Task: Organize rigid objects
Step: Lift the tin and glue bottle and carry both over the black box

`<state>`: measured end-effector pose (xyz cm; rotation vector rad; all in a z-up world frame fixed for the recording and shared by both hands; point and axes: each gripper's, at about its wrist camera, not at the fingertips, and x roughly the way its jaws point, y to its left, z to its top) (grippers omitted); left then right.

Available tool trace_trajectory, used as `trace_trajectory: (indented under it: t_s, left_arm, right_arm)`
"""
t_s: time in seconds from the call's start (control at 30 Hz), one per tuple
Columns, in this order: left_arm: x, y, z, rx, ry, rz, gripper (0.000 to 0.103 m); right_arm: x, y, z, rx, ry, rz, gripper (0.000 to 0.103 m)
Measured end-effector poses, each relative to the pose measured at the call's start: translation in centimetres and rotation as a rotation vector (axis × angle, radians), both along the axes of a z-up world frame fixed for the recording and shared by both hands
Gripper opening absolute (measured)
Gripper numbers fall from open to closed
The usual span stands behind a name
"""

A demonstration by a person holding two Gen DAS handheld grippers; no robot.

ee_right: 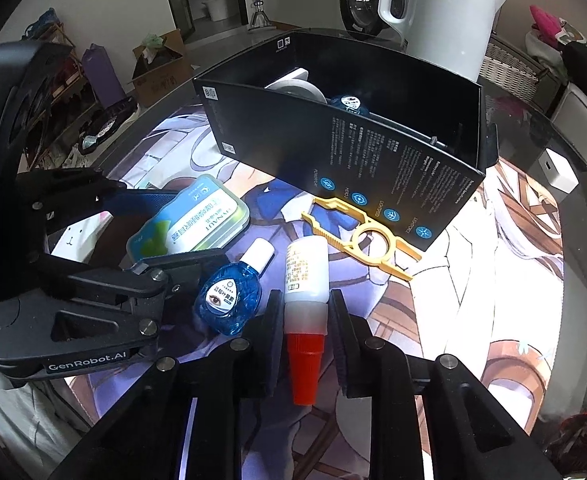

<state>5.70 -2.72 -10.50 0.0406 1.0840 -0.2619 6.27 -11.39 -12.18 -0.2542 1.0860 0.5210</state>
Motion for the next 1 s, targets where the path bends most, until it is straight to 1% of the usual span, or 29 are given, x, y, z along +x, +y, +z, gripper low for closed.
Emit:
trace_trajectory:
  t_s: [0.1,0.2,0.27,0.37,0.43,0.53,0.63,0.73,0.8,0.83,0.87,1.0]
  left_arm:
    - [-0.2,0.3,0.5,-0.014,-0.017,0.005,0.055]
    - [-0.5,0.7,1.5,-0.028,-0.057,0.009,0.055]
    - [-0.9,0.8,2.7,-0.031,-0.114,0.007,0.055]
    - [-1.7,1.0,4.9,-0.022,-0.236,0.002,0.055]
    - [-2.5,1.2,6.4,-0.019,-0.336,0.008,0.055]
    - [-3.7,1.8,8.5,-0.036,-0.48,0.026,0.055]
    - [-4.7,2.5,10.1,-0.049,-0.597,0.05,0.055]
    - [-5.5,3.2,11.1,-0.072,-0.685,0.075,0.055]
    - [-5.9,3.5,11.6,-0.078,-0.725,0.084,0.055]
    - [-6.0,3.7,11.8,-0.08,-0.739,0.088,0.055]
    - [-6.1,3.6,12.0,-0.084,-0.747,0.094,0.055]
    - [-6.5,4.3,12.3,-0.11,-0.746,0.107,0.055]
  right_arm:
    - [0.0,-0.3,0.5,0.022,-0.01,-0.012,0.021]
    - [0.0,-0.8,1.5,0.049,-0.038,-0.025,0.021]
    - [-0.2,-1.2,2.5,0.089,-0.069,-0.029,0.021]
    - [-0.6,-1.8,4.4,0.143,-0.137,-0.041,0.021]
    - [-1.1,-2.3,6.0,0.188,-0.21,-0.053,0.021]
    - [-2.2,-3.0,8.4,0.251,-0.337,-0.079,0.021]
    - [-4.1,-3.6,10.8,0.306,-0.49,-0.095,0.021]
    - [-6.4,-3.9,12.9,0.354,-0.655,-0.117,0.021]
    - [-7.8,-4.3,13.9,0.379,-0.74,-0.137,0.021]
    - [-8.3,-4.4,14.2,0.388,-0.763,-0.143,0.021]
    - [-8.4,-4.3,14.5,0.39,-0.77,-0.146,0.021]
    - [-7.8,-4.6,14.5,0.408,-0.741,-0.166,0.021]
